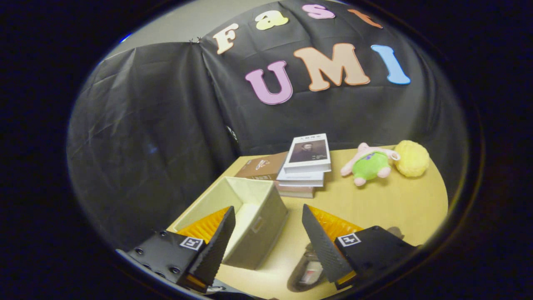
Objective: Open the storage box then place both shoes into the box .Put the left shoe in first, then the right shoe, with the right side of both shoes facing outward in a uniform manner.
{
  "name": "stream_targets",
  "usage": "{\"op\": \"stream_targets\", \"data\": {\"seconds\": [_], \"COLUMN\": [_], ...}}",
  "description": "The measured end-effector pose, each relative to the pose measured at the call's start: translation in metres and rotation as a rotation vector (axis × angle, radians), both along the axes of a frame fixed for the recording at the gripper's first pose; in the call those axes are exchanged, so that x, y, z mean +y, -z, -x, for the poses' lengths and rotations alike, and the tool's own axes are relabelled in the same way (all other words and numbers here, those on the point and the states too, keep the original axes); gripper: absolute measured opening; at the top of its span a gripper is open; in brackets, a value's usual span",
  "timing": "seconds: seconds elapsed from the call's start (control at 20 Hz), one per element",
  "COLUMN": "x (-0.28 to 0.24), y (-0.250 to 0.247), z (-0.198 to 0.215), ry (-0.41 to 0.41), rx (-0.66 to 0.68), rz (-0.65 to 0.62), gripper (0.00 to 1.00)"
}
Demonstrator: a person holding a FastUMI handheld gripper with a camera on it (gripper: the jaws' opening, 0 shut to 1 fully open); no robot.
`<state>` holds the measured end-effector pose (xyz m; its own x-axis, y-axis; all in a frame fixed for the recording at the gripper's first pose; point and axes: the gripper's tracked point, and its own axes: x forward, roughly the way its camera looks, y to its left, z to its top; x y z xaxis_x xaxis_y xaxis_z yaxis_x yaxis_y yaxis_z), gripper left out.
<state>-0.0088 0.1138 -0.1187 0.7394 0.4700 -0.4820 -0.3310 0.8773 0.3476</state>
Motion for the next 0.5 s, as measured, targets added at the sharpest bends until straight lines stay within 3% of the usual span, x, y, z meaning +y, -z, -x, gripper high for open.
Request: {"op": "stream_targets", "data": {"seconds": [0.25,0.5], "x": [-0.039,-0.057], "y": [0.053,0.105], "z": [0.018,0.032], "ry": [0.001,0.011], "rx": [0.050,0.144], "rz": [0.121,0.165], "gripper": [1.00,1.00]}}
